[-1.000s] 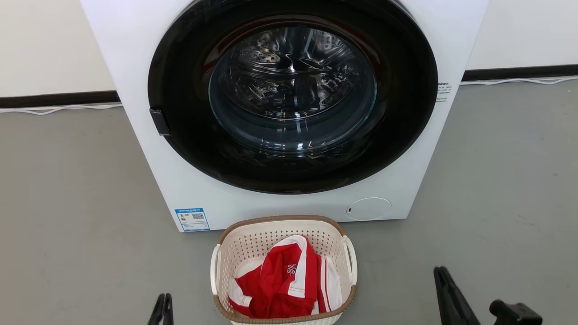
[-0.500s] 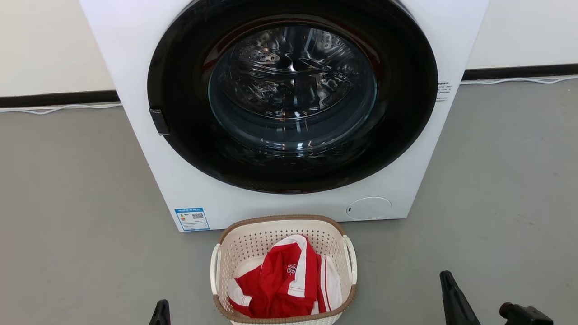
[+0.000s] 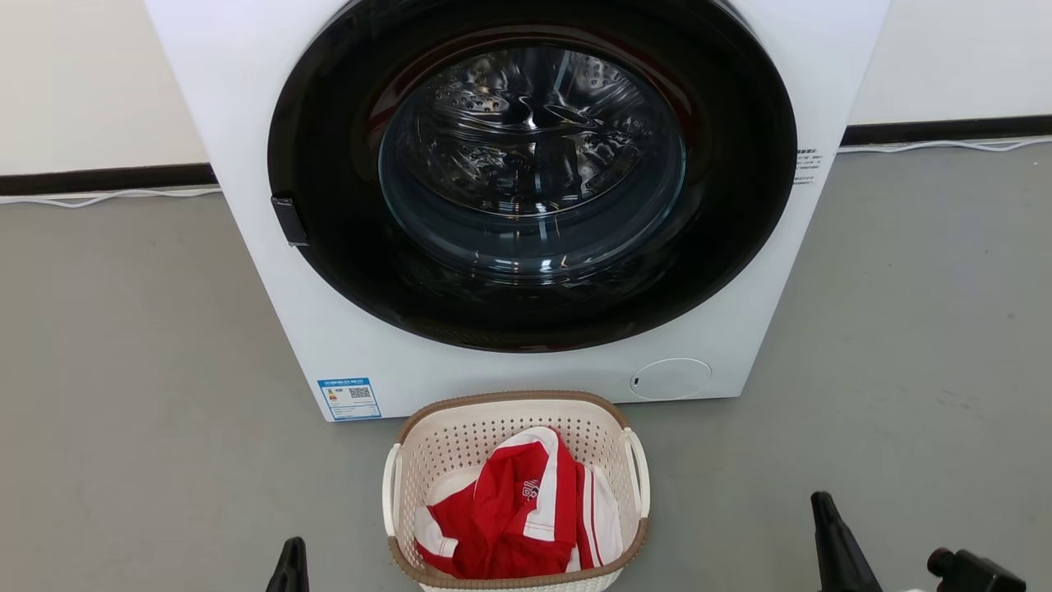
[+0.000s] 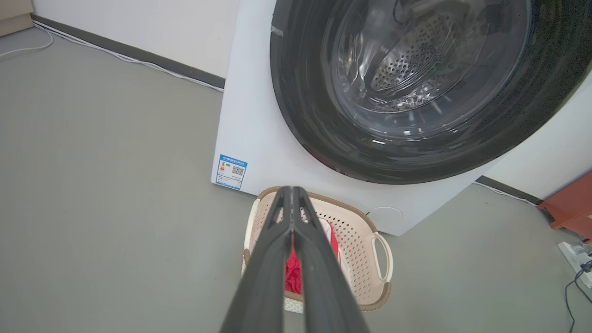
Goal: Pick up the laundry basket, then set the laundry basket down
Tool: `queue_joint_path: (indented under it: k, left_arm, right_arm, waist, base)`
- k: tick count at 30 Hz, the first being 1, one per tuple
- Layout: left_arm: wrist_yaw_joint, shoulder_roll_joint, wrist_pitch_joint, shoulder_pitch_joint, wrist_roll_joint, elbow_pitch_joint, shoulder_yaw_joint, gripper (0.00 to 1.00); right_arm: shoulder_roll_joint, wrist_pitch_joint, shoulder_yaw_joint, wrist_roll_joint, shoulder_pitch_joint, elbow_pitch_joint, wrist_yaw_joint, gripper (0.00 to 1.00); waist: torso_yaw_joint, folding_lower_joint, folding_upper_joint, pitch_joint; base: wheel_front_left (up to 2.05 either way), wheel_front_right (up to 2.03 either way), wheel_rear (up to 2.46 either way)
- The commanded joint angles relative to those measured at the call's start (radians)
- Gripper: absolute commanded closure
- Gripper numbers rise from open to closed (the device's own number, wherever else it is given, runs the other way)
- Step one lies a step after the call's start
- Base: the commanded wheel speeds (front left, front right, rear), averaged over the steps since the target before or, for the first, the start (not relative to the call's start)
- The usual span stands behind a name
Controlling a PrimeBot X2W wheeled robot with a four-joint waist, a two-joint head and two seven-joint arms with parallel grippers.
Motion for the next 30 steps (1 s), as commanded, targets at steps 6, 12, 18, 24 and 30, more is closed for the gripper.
queue_joint_path:
  k: [6,12,18,24,30]
  left_arm:
    - [-0.018,0.01,0.013,-0.066,-0.091,-0.013,0.017,1.0]
    - [-0.028,0.012,0.028,-0.083,-0.166,-0.005,0.022,1.0]
    - [-0.039,0.014,0.044,-0.1,-0.24,0.004,0.028,1.0]
    - [-0.049,0.015,0.06,-0.117,-0.313,0.013,0.034,1.0]
    - [-0.06,0.016,0.076,-0.135,-0.387,0.023,0.041,1.0]
  right_arm:
    - [-0.012,0.02,-0.007,0.078,-0.064,-0.024,0.002,1.0]
    - [-0.014,0.036,-0.012,0.143,-0.074,-0.024,0.002,1.0]
    - [-0.015,0.052,-0.017,0.207,-0.084,-0.023,0.003,1.0]
    - [-0.017,0.068,-0.023,0.271,-0.094,-0.023,0.003,1.0]
    - [-0.018,0.085,-0.029,0.334,-0.104,-0.023,0.003,1.0]
  waist:
    - [0.0,-0.0002,-0.0001,0.001]
    - [0.0,-0.0002,-0.0001,0.001]
    - [0.0,-0.0002,-0.0001,0.002]
    - [0.0,-0.0002,-0.0001,0.003]
    - [-0.001,-0.0002,-0.0001,0.003]
  base:
    - [0.0,0.0,0.0]
    - [0.0,0.0,0.0]
    - [0.0,0.0,0.0]
    - [0.0,0.0,0.0]
    - [0.0,0.0,0.0]
